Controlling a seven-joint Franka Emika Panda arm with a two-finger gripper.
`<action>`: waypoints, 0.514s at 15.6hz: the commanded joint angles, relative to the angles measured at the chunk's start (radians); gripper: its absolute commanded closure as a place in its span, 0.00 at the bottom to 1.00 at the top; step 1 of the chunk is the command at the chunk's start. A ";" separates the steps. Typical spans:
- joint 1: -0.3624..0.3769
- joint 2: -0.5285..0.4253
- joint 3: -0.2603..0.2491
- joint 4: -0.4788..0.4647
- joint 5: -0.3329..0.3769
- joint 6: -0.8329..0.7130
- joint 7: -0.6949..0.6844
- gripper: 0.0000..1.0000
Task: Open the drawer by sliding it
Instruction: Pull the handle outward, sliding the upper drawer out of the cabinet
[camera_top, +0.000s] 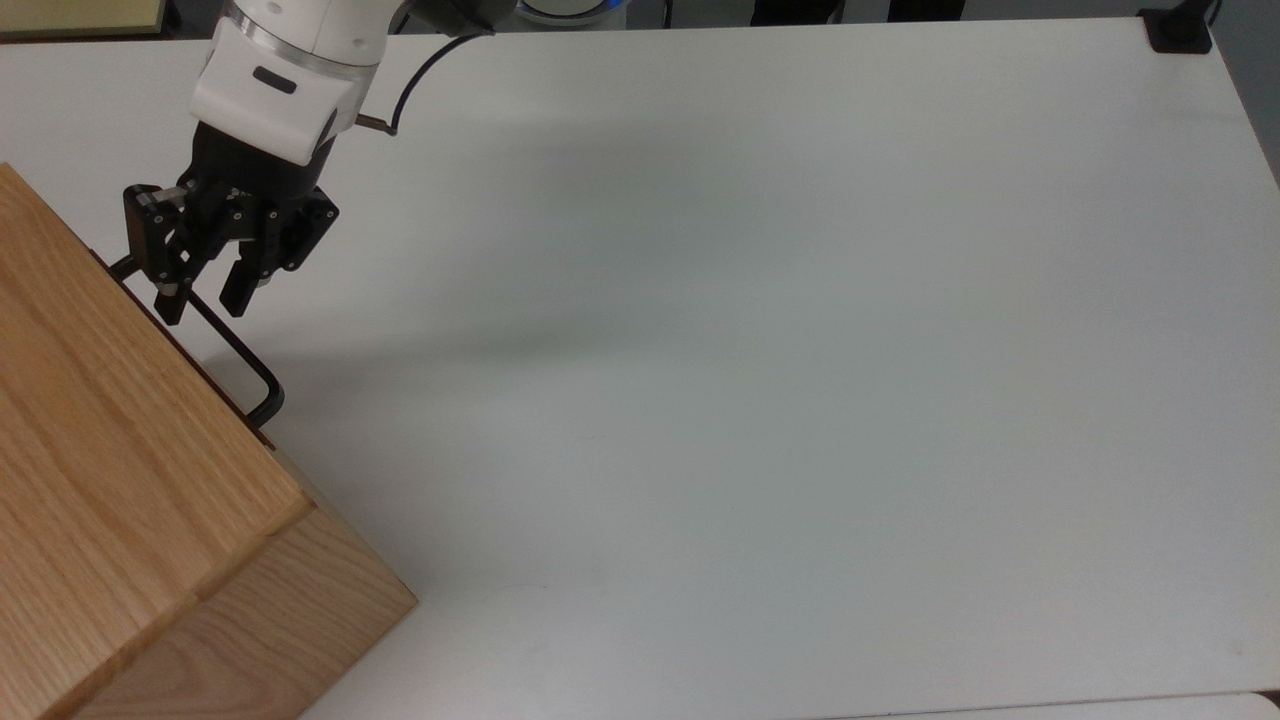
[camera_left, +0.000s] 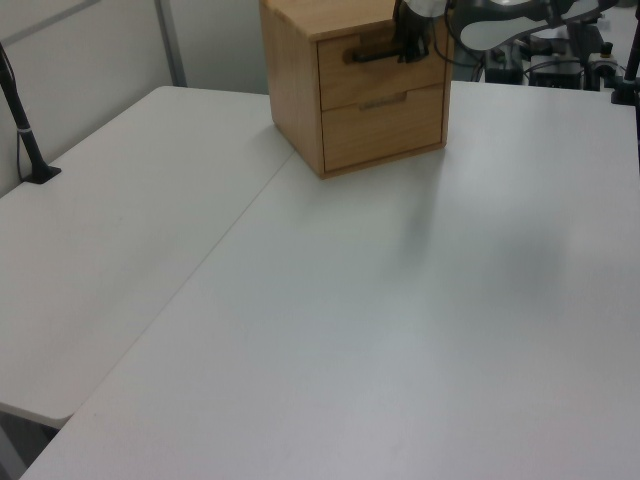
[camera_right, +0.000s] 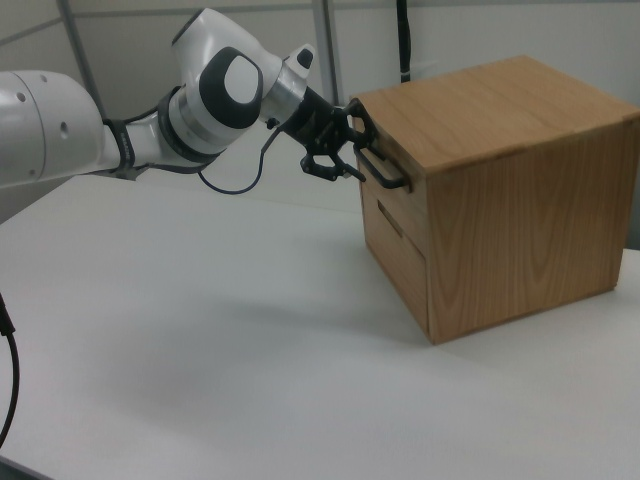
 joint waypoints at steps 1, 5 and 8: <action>0.004 0.015 0.006 0.013 -0.068 0.018 -0.012 0.66; 0.006 0.017 0.007 0.013 -0.085 0.018 -0.012 0.83; 0.008 0.017 0.007 0.013 -0.097 0.017 -0.011 0.93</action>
